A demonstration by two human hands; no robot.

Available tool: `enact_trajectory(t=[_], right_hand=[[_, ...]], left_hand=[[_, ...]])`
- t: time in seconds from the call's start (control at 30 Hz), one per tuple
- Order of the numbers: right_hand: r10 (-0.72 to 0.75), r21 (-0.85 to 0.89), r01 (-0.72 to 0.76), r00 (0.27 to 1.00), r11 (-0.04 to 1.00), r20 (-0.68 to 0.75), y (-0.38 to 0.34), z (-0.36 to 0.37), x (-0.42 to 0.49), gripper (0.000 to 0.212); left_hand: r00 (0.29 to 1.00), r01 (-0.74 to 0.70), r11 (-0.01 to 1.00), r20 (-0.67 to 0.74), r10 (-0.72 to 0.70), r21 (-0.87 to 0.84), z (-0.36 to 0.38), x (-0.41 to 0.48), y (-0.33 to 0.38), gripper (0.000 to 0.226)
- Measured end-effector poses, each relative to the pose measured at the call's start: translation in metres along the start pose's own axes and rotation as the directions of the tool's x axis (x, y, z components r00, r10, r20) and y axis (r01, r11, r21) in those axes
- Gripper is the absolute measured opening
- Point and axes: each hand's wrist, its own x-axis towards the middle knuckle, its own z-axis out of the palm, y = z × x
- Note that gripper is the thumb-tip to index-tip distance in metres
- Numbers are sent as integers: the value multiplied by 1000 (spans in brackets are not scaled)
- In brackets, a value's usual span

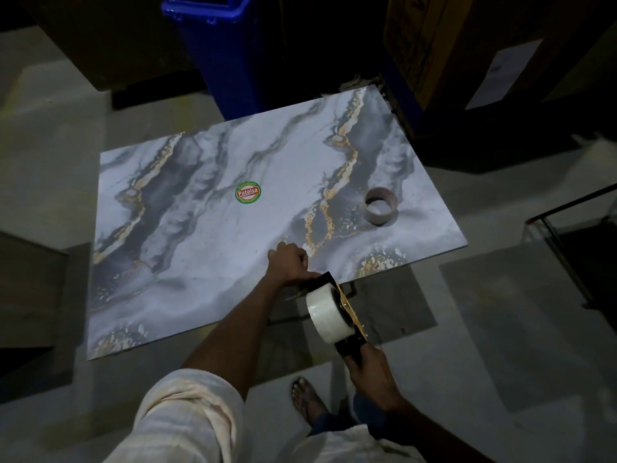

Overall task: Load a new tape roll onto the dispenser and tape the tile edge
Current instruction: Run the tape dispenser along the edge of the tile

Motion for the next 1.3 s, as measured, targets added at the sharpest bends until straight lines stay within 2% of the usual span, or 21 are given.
enact_trajectory(t=[0.17, 0.3, 0.43, 0.57, 0.77, 0.93, 1.07, 1.3], right_hand=[[-26, -74, 28, 999, 997, 33, 3, 0, 4, 35], [-57, -119, 65, 996, 991, 75, 12, 6, 10, 30], [-66, -180, 75, 996, 981, 53, -1, 3, 5, 37], [-135, -254, 158, 985, 954, 105, -15, -2, 4, 27], [-113, -298, 132, 990, 946, 80, -5, -1, 4, 31], [-153, -262, 172, 984, 950, 90, 2, -11, 6, 32], [-156, -162, 168, 984, 972, 84, -2, -20, 5, 30], [-3, -100, 14, 994, 995, 106, 14, 2, 15, 38]], left_hand=[[994, 93, 990, 42, -98, 110, -4, -1, 16, 53], [987, 142, 986, 67, -148, 91, -8, 3, 20, 58], [986, 138, 987, 86, -145, 80, -9, 3, 20, 70], [986, 143, 986, 75, -150, 91, -9, 4, 20, 69], [986, 147, 986, 72, -153, 83, -9, 4, 20, 75], [985, 151, 985, 69, -157, 86, -8, 4, 20, 74], [986, 142, 983, 65, -151, 115, -8, 1, 22, 67], [981, 153, 981, 97, -165, 120, -8, 2, 25, 63]])
